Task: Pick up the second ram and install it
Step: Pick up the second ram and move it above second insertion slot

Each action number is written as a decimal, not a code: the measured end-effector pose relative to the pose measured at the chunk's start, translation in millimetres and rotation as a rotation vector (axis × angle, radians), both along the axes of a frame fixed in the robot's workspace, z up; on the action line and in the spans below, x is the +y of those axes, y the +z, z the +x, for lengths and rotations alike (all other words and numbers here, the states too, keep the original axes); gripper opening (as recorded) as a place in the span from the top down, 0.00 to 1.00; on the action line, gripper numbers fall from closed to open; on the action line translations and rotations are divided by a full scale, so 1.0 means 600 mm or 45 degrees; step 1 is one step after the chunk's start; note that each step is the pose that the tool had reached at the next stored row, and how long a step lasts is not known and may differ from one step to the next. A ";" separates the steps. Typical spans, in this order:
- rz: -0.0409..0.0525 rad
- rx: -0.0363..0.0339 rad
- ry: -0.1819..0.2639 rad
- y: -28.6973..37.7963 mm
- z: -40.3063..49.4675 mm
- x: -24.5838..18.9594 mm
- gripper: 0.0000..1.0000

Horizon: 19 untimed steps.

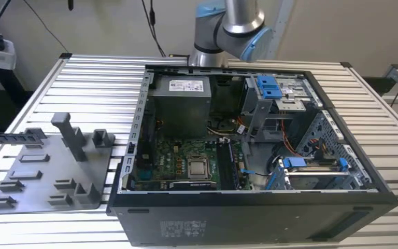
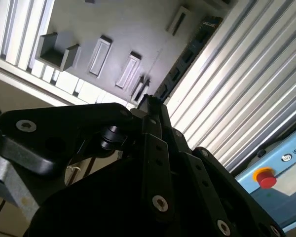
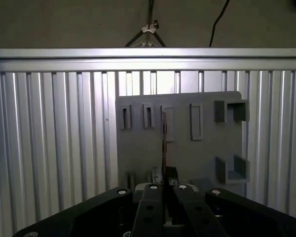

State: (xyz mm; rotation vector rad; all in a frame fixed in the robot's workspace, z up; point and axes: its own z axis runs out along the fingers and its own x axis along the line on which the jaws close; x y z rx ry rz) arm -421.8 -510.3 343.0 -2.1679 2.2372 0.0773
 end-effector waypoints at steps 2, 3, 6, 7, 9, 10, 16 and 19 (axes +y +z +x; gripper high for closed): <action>0.000 0.0002 0.000 0.010 0.000 0.0000 0.86; 0.001 0.0002 0.000 0.014 0.000 0.0000 0.86; 0.002 0.0002 0.000 0.028 0.000 0.0000 0.86; 0.003 0.0002 0.000 0.033 0.000 0.0000 0.86; 0.003 0.0000 0.000 0.042 0.000 0.0000 0.86; 0.004 0.0002 0.000 0.047 0.000 0.0000 0.86; 0.006 0.0002 0.000 0.075 0.000 0.0000 0.86; 0.008 0.0001 0.000 0.089 0.000 0.0000 0.86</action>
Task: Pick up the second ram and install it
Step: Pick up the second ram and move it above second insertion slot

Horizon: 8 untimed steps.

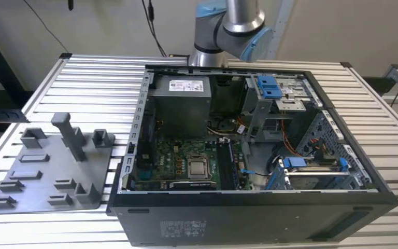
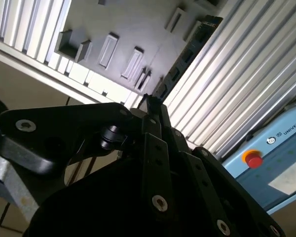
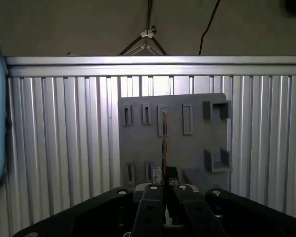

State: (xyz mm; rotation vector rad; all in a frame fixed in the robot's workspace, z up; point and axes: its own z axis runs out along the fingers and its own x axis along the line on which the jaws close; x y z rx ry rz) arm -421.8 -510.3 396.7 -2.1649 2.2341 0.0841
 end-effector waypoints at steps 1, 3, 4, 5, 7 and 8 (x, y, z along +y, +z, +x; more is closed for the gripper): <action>0.000 0.0001 0.000 0.005 0.000 0.0000 0.86; 0.001 0.0000 0.000 0.015 0.000 0.0000 0.86; 0.002 -0.0002 0.000 0.019 0.000 0.0000 0.86; 0.002 -0.0001 0.000 0.023 0.000 0.0000 0.86; 0.003 0.0000 0.000 0.031 0.000 0.0000 0.86; 0.003 -0.0001 0.000 0.035 0.000 0.0000 0.86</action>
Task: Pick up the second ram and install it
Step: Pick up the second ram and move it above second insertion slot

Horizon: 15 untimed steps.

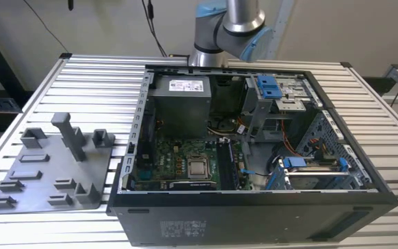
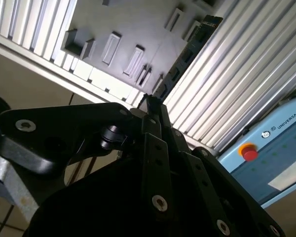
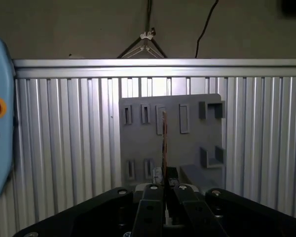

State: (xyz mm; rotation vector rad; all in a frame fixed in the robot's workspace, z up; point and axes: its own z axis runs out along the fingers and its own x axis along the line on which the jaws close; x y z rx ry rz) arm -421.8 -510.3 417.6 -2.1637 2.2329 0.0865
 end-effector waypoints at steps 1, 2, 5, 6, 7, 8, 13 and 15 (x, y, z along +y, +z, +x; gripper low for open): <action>0.000 0.0000 0.000 0.004 0.000 0.0000 0.86; 0.000 0.0001 0.000 0.006 0.000 0.0000 0.86; 0.001 0.0000 0.000 0.007 0.000 0.0000 0.86; 0.001 -0.0001 0.000 0.007 0.000 0.0000 0.86; 0.001 -0.0001 0.000 0.007 0.000 0.0000 0.86; 0.001 0.0000 0.000 0.007 0.000 0.0000 0.86; 0.001 0.0000 0.000 0.007 0.014 0.0000 0.86; 0.001 0.0000 0.001 0.007 0.023 0.0000 0.86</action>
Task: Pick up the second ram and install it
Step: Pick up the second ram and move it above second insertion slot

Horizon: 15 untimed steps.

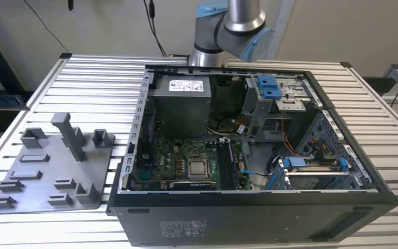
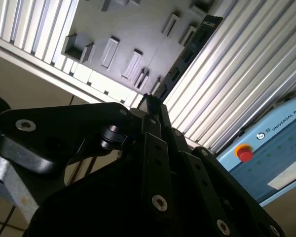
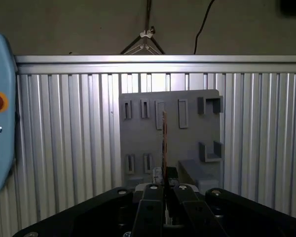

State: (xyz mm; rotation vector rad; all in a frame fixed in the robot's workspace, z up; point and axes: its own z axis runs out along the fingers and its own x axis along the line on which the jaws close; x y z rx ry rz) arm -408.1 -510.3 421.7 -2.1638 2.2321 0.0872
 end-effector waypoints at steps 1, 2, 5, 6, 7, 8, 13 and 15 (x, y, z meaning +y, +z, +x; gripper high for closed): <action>0.000 0.0000 0.000 0.000 0.005 0.0000 0.86; 0.000 0.0000 0.000 0.000 0.009 0.0000 0.86; 0.000 0.0000 0.000 0.000 0.023 0.0001 0.86; 0.000 0.0000 0.001 0.000 0.028 0.0000 0.86; 0.000 0.0000 0.001 0.000 0.032 0.0000 0.86; 0.000 0.0001 0.001 0.000 0.037 0.0000 0.86; 0.000 0.0012 0.001 0.000 0.062 0.0000 0.86; 0.000 0.0015 0.001 0.000 0.072 0.0000 0.86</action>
